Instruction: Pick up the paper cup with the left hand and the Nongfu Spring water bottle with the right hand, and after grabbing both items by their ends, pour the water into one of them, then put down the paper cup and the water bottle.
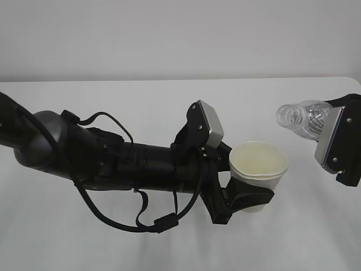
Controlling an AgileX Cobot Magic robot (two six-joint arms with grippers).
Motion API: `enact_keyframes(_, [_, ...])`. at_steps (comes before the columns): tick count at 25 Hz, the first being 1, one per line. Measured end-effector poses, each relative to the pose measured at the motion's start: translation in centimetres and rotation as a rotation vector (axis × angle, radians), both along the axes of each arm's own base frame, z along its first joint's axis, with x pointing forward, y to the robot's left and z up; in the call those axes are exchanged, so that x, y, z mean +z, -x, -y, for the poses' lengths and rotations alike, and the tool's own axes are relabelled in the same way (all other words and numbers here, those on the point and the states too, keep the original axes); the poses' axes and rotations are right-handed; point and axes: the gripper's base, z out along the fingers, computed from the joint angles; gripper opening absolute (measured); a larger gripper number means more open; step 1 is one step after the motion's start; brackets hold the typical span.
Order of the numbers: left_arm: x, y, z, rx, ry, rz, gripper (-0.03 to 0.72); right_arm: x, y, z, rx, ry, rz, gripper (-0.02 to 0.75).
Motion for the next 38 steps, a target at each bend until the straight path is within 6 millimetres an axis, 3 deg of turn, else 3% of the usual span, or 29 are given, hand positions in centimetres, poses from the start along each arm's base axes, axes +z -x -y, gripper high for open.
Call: enact_keyframes(38, [0.3,0.3,0.1,-0.040,0.029,0.004,0.502,1.0,-0.4,-0.5,0.136,0.221,0.201,0.424])
